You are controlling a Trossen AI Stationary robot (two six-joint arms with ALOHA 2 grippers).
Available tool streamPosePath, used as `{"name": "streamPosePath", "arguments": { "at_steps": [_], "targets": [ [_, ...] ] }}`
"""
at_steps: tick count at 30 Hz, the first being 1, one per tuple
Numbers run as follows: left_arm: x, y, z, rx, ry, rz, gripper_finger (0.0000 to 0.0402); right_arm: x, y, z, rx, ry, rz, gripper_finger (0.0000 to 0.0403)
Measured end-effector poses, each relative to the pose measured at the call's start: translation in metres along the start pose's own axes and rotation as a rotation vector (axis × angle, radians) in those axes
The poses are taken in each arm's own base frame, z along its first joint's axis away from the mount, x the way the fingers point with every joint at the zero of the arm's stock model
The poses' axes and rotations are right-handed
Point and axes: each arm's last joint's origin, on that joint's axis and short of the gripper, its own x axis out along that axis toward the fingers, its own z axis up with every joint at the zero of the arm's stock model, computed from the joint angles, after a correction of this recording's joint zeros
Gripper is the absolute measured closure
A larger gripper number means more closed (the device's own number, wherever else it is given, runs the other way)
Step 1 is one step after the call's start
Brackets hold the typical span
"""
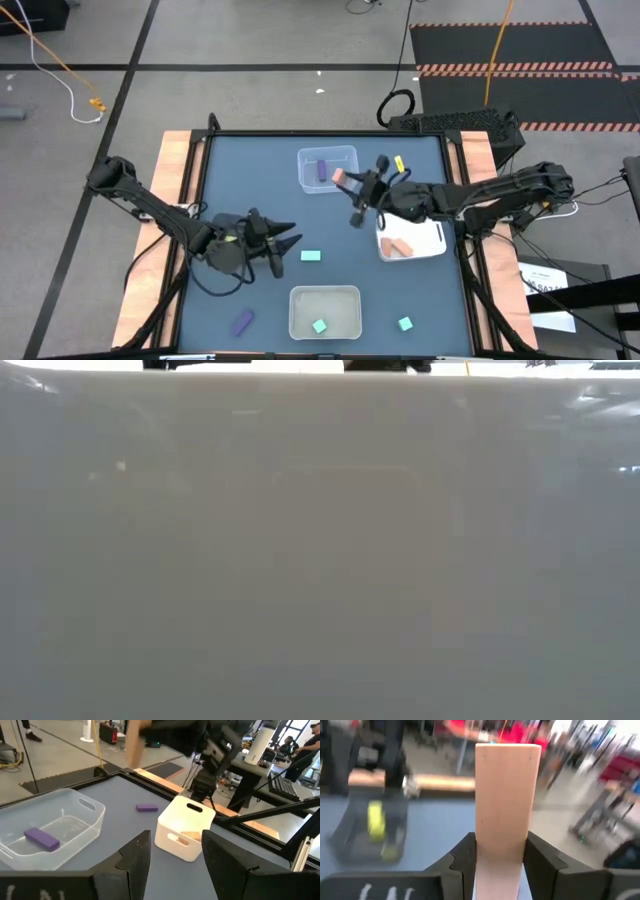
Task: Sort & place blocks by color
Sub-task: Put the brown block into the white bin
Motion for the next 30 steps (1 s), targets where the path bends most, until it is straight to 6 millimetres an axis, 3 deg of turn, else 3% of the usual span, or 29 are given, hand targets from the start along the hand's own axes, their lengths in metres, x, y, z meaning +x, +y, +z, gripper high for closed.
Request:
{"name": "streamPosePath", "arguments": {
  "at_steps": [10, 16, 22, 30],
  "targets": [
    [0.017, -0.003, -0.025, 0.014, 0.044, 0.041, 0.0224, -0.054, 0.003, -0.044, 0.182, 0.544, 0.155, 0.0287],
    [0.029, -0.003, -0.041, -0.056, 0.128, 0.008, 0.0224, -0.081, 0.006, -0.066, 0.278, 0.877, 0.155, 0.0288],
    [0.027, -0.008, -0.045, -0.083, 0.232, -0.118, 0.0224, -0.095, 0.009, -0.083, 0.26, 1.021, 0.118, 0.0287],
    [0.009, -0.024, -0.055, -0.117, 0.409, -0.346, 0.0224, -0.099, 0.009, -0.123, 0.235, 1.133, 0.038, 0.0273]
  ]
}}
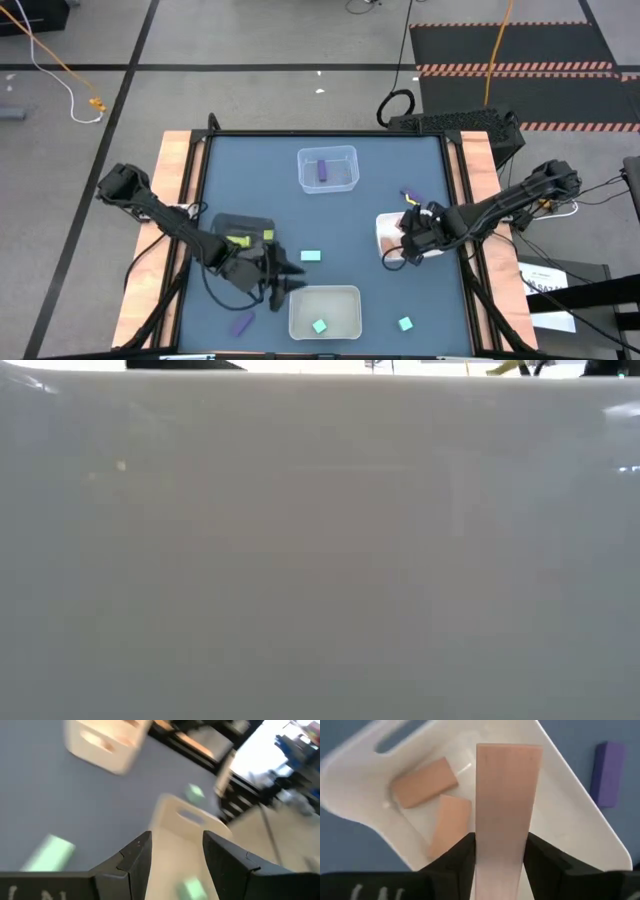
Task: Sort & place blocks by color
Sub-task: Put the brown block into the white bin, then put the bottom violet block into the transparent bin
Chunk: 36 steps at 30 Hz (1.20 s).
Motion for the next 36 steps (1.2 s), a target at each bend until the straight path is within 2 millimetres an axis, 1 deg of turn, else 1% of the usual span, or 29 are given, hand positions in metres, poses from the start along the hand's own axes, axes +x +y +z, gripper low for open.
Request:
{"name": "streamPosePath", "arguments": {
  "at_steps": [4, 7, 11, 15, 20, 23, 28, 30, 34, 36],
  "targets": [
    [-0.008, -0.013, -0.015, -0.054, 0.11, -0.096, 0.0224, 0.006, -0.002, -0.004, -0.008, 0.015, -0.02, 0.0237],
    [-0.015, -0.019, -0.028, -0.143, 0.183, -0.098, 0.0224, 0.007, -0.002, -0.004, -0.019, 0.013, -0.018, 0.0203],
    [-0.025, -0.019, -0.048, -0.291, 0.302, -0.005, 0.0224, 0.007, -0.001, -0.003, -0.033, 0.001, -0.003, 0.0161],
    [-0.036, -0.015, -0.065, -0.459, 0.441, 0.125, 0.0224, 0.007, 0.001, -0.001, -0.043, -0.013, 0.015, 0.0136],
    [-0.044, -0.007, -0.077, -0.766, 0.575, 0.327, 0.0224, 0.007, 0.002, 0.0, -0.041, -0.022, 0.027, 0.0125],
    [-0.049, -0.006, -0.082, -0.875, 0.624, 0.406, 0.0224, 0.007, 0.003, 0.0, -0.041, -0.025, 0.031, 0.0124],
    [-0.051, -0.005, -0.088, -0.91, 0.628, 0.466, 0.0224, 0.007, 0.003, 0.0, -0.041, -0.026, 0.032, 0.0124],
    [-0.047, -0.004, -0.095, -0.917, 0.653, 0.491, 0.0224, 0.007, 0.003, 0.0, -0.041, -0.025, 0.032, 0.0124],
    [-0.035, -0.002, -0.113, -0.919, 0.801, 0.588, 0.0224, 0.007, 0.003, 0.0, -0.046, -0.026, 0.032, 0.0124],
    [-0.03, 0.001, -0.12, -0.897, 0.826, 0.63, 0.0224, 0.007, 0.003, 0.0, -0.046, -0.026, 0.031, 0.0124]
  ]
}}
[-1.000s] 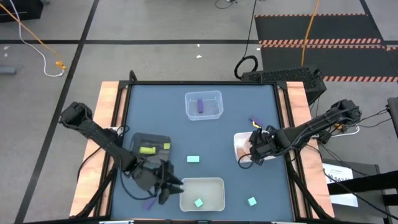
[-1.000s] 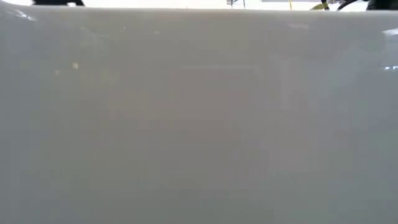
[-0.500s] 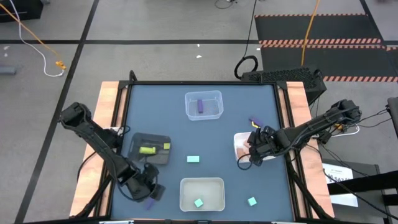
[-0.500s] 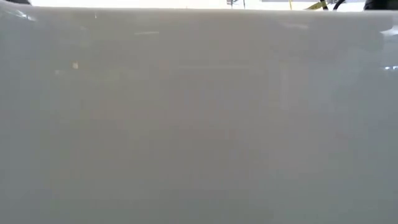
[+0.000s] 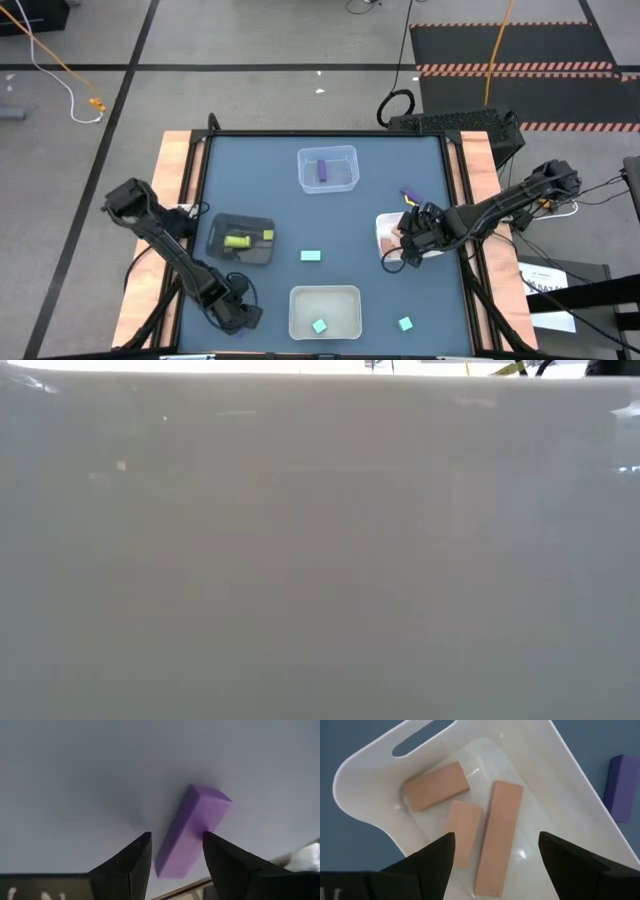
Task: Sort & place blocks by color
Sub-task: Put the bottom violet block into the transparent bin
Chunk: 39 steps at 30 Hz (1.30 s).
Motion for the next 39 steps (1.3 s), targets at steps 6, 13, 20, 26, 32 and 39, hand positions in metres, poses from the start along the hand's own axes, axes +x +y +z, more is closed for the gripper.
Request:
{"name": "streamPosePath", "arguments": {
  "at_steps": [6, 13, 20, 26, 32, 39],
  "targets": [
    [0.015, -0.01, -0.002, 0.041, -0.01, 0.016, 0.0225, 0.0, 0.001, 0.001, 0.003, -0.007, 0.008, 0.0124],
    [0.015, -0.015, -0.001, 0.027, -0.029, 0.052, 0.0227, 0.0, 0.003, 0.003, -0.001, -0.026, 0.029, 0.0124],
    [0.013, -0.017, -0.001, 0.069, -0.036, 0.07, 0.0333, 0.0, 0.003, 0.003, -0.013, -0.031, 0.034, 0.0124],
    [0.004, -0.021, -0.002, 0.084, -0.057, 0.038, 0.0345, 0.0, 0.003, 0.003, -0.013, -0.032, 0.034, 0.0124],
    [-0.034, -0.036, -0.003, 0.156, -0.208, -0.179, 0.0334, 0.0, 0.003, 0.003, -0.013, -0.031, 0.034, 0.0124],
    [-0.084, -0.057, 0.012, 0.36, -0.599, -0.379, 0.0341, 0.0, 0.003, 0.003, -0.013, -0.034, 0.033, 0.0124]
  ]
}}
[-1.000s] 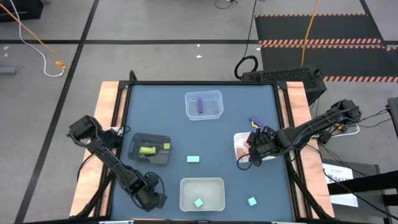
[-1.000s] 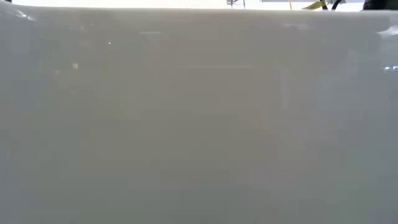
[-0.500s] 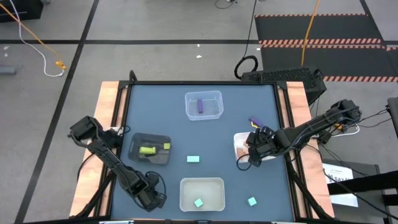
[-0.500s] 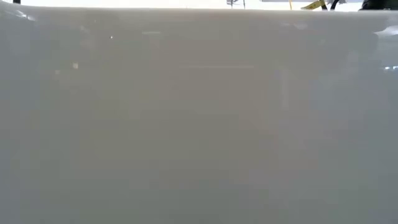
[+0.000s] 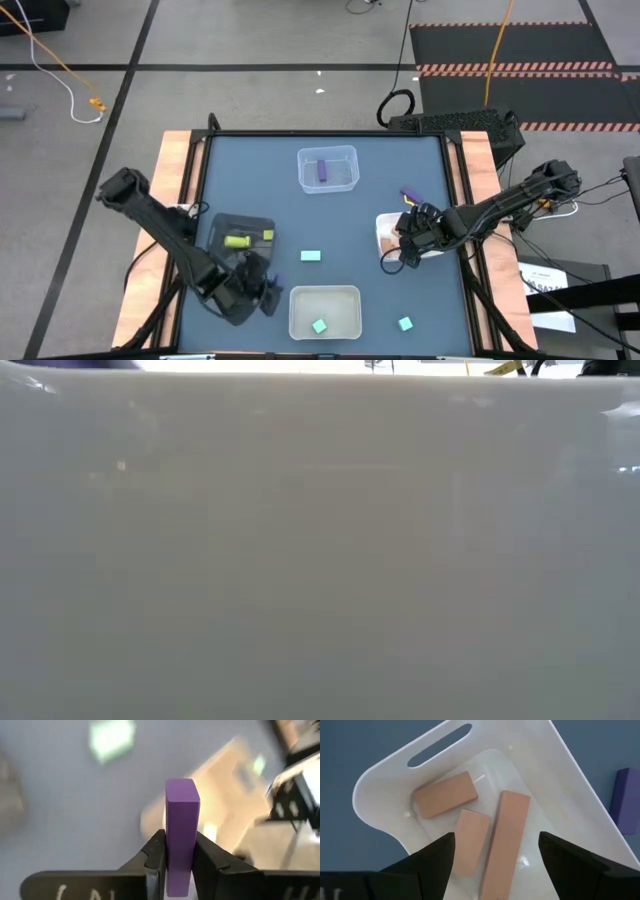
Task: Sort & place blocks by color
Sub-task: Put the bottom violet block into the transparent bin
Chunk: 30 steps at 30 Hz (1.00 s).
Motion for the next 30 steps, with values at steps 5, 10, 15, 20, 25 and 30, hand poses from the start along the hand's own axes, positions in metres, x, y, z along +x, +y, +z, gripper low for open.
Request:
{"name": "streamPosePath", "arguments": {
  "at_steps": [5, 10, 15, 20, 25, 30],
  "targets": [
    [-0.007, -0.022, 0.039, 0.289, -0.316, -0.073, 0.0333, 0.0, 0.002, 0.002, 0.006, -0.016, 0.016, 0.0124],
    [-0.012, -0.05, 0.078, 0.582, -0.55, -0.122, 0.0337, -0.001, 0.007, 0.007, 0.027, -0.07, 0.074, 0.0124],
    [-0.015, -0.061, 0.11, 0.75, -0.726, -0.102, 0.0336, -0.002, 0.016, 0.015, 0.031, -0.152, 0.165, 0.0124],
    [-0.013, -0.06, 0.135, 0.775, -0.813, -0.05, 0.0335, -0.006, 0.025, 0.024, -0.046, -0.257, 0.25, 0.0124],
    [-0.008, -0.053, 0.154, 0.758, -0.836, 0.004, 0.0335, -0.011, 0.032, 0.033, -0.126, -0.372, 0.298, 0.0124],
    [-0.002, -0.044, 0.172, 0.743, -0.839, 0.071, 0.0335, -0.014, 0.032, 0.039, -0.151, -0.483, 0.232, 0.0124]
  ]
}}
